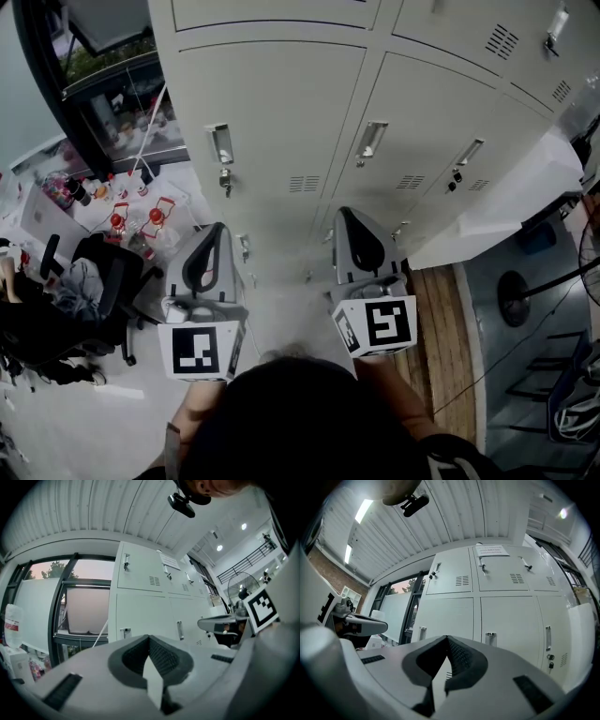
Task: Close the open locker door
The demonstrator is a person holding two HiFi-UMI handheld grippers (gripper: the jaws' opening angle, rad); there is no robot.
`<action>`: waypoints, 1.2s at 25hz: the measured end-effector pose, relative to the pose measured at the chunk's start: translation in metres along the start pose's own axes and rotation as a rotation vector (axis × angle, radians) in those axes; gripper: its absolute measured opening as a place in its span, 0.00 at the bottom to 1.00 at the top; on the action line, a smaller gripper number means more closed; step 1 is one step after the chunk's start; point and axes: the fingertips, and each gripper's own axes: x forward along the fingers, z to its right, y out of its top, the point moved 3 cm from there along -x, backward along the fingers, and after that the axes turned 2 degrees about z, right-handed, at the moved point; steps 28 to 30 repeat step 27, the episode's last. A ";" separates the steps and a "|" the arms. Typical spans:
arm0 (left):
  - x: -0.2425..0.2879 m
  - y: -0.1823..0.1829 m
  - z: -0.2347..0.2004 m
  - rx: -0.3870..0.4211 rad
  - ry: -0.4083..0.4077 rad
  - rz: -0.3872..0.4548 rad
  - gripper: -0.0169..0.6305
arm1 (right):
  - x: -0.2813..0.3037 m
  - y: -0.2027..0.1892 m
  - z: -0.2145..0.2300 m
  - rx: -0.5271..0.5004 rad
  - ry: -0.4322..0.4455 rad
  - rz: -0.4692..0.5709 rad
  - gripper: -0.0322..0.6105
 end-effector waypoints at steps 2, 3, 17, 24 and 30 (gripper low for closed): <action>-0.005 0.000 -0.002 -0.005 -0.002 0.005 0.03 | -0.003 0.002 -0.006 -0.008 0.005 0.003 0.07; -0.007 -0.001 -0.003 -0.008 -0.003 0.006 0.03 | -0.005 0.003 -0.009 -0.009 0.008 0.007 0.07; -0.046 -0.012 -0.014 -0.023 -0.046 0.021 0.03 | -0.029 0.006 -0.051 -0.017 -0.010 0.015 0.07; -0.053 -0.011 -0.021 -0.033 -0.047 0.028 0.03 | -0.028 0.010 -0.063 -0.032 -0.004 0.018 0.07; -0.053 -0.010 -0.022 -0.035 -0.050 0.031 0.03 | -0.027 0.012 -0.066 -0.036 -0.001 0.020 0.07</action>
